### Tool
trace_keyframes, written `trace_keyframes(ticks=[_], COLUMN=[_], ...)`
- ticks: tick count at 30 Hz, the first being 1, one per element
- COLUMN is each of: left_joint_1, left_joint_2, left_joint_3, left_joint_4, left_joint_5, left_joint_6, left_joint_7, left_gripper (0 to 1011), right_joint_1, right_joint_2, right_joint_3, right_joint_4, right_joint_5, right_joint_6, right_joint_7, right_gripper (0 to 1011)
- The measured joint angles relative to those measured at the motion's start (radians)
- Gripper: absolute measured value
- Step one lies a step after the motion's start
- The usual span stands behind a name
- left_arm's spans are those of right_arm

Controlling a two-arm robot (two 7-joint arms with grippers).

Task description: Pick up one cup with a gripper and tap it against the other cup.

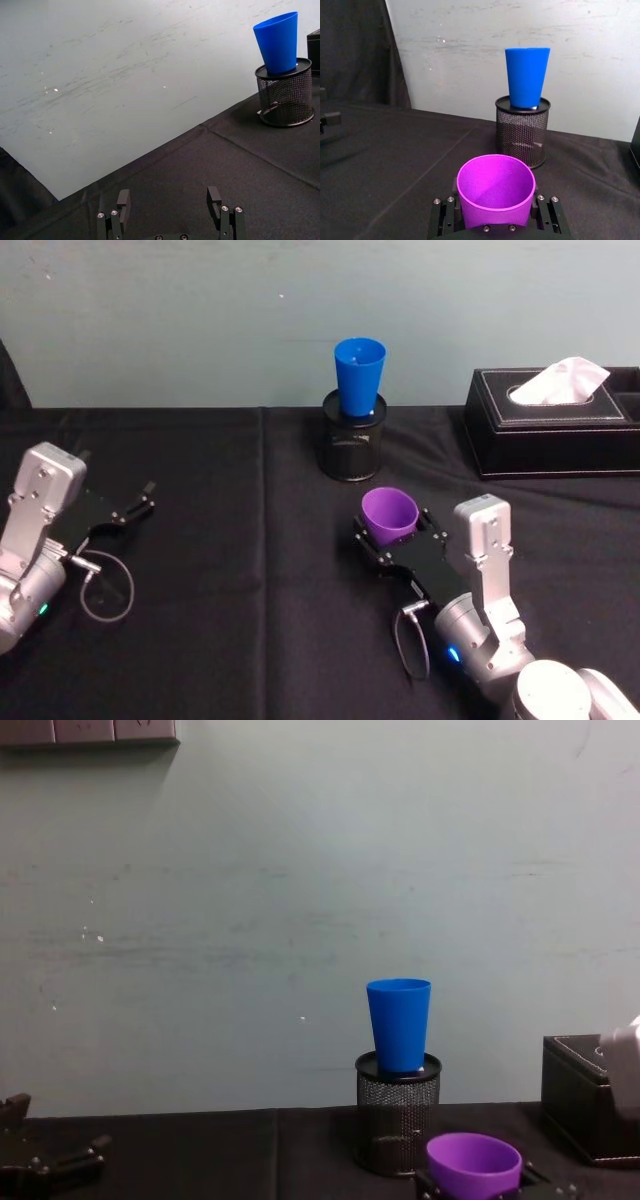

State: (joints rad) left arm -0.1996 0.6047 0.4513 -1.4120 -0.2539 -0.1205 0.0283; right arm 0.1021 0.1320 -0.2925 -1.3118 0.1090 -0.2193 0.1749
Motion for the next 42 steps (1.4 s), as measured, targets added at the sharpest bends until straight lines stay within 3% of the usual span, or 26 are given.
trace_keyframes(ticks=[7,17,21,27,32,37,41,42], left_joint_1=[0.0,0.0,0.0,0.0,0.0,0.0,0.0,0.0], left_joint_2=[0.0,0.0,0.0,0.0,0.0,0.0,0.0,0.0], left_joint_3=[0.0,0.0,0.0,0.0,0.0,0.0,0.0,0.0], left_joint_4=[0.0,0.0,0.0,0.0,0.0,0.0,0.0,0.0], left_joint_5=[0.0,0.0,0.0,0.0,0.0,0.0,0.0,0.0], left_joint_6=[0.0,0.0,0.0,0.0,0.0,0.0,0.0,0.0], left_joint_7=[0.0,0.0,0.0,0.0,0.0,0.0,0.0,0.0], left_gripper=[1000,1000,1000,1000,1000,1000,1000,1000], right_joint_1=[0.005,-0.012,-0.037,-0.067,-0.075,-0.052,-0.031,-0.021], right_joint_2=[-0.015,-0.025,-0.023,-0.009,0.006,0.035,0.057,0.066], right_joint_3=[0.015,0.029,0.037,0.06,0.112,0.162,0.162,0.155], right_joint_4=[0.029,-0.019,-0.093,-0.226,-0.307,-0.299,-0.264,-0.243], right_joint_5=[-0.002,-0.014,-0.029,-0.058,-0.061,-0.077,-0.113,-0.14], right_joint_6=[-0.019,0.008,0.041,0.135,0.211,0.247,0.252,0.252], right_joint_7=[0.019,0.022,0.007,-0.028,-0.052,-0.059,-0.056,-0.056], right_gripper=[763,995,1003,1003,1003,1003,1003,1003])
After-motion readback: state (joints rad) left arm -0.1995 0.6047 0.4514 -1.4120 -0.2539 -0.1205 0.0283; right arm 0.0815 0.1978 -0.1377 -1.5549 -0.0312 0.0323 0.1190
